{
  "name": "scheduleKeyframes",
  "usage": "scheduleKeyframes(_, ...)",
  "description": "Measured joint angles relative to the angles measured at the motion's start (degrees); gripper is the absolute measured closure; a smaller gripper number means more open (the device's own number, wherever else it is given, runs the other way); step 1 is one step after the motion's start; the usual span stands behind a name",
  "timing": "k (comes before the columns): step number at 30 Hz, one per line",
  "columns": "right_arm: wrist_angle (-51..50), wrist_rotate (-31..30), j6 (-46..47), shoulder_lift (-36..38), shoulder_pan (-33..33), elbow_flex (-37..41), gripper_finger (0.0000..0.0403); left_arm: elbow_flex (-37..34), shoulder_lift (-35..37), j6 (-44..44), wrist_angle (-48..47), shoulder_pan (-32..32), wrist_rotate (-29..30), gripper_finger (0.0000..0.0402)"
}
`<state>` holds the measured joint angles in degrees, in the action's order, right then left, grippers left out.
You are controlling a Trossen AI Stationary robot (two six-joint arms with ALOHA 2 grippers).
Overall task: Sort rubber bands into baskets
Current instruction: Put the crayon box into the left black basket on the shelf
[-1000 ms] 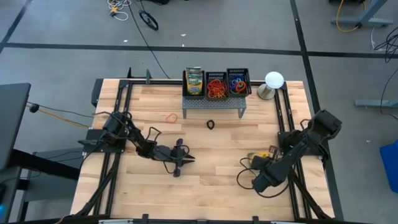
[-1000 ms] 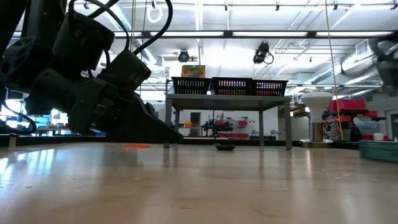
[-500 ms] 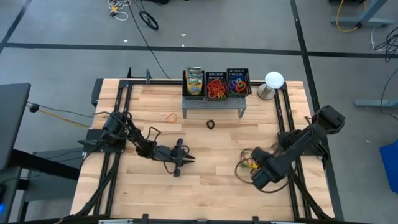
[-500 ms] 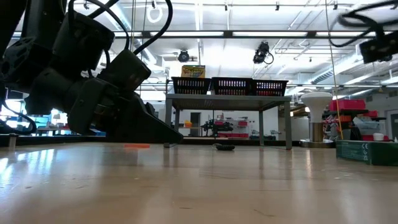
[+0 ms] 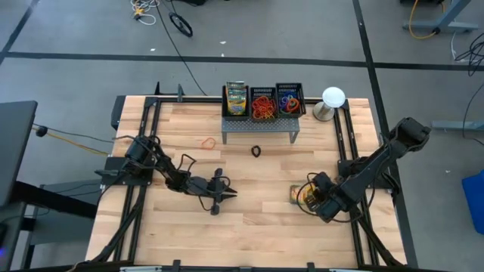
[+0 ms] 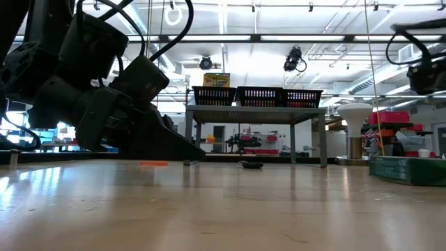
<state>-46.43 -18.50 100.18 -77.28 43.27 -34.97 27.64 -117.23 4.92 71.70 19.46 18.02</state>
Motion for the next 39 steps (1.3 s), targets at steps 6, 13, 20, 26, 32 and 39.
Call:
scheduleKeyframes(6,11.83,-7.44,-16.96,0.18,-2.25,0.97,0.0297,0.00,0.00,-0.26,0.04,-0.05,0.09,0.0338)
scheduleKeyframes(13,16.52,-2.55,-25.45,0.15,-9.16,0.46,0.0295,0.00,0.00,0.03,0.05,-0.07,0.13,0.0338)
scheduleKeyframes(20,9.98,-3.34,-14.42,0.26,-3.28,0.51,0.0295,0.00,0.00,0.03,0.04,-0.07,0.13,0.0338)
scheduleKeyframes(26,9.27,-6.07,-11.66,2.38,-0.55,0.64,0.0295,0.00,0.00,0.03,0.02,-0.07,0.13,0.0338)
scheduleKeyframes(32,5.22,-4.38,-6.33,5.43,1.20,0.55,0.0295,0.00,0.00,0.03,0.02,-0.07,0.13,0.0338)
scheduleKeyframes(39,6.85,-2.52,1.97,3.53,5.91,0.75,0.0295,0.02,0.00,0.03,0.00,-0.06,0.15,0.0338)
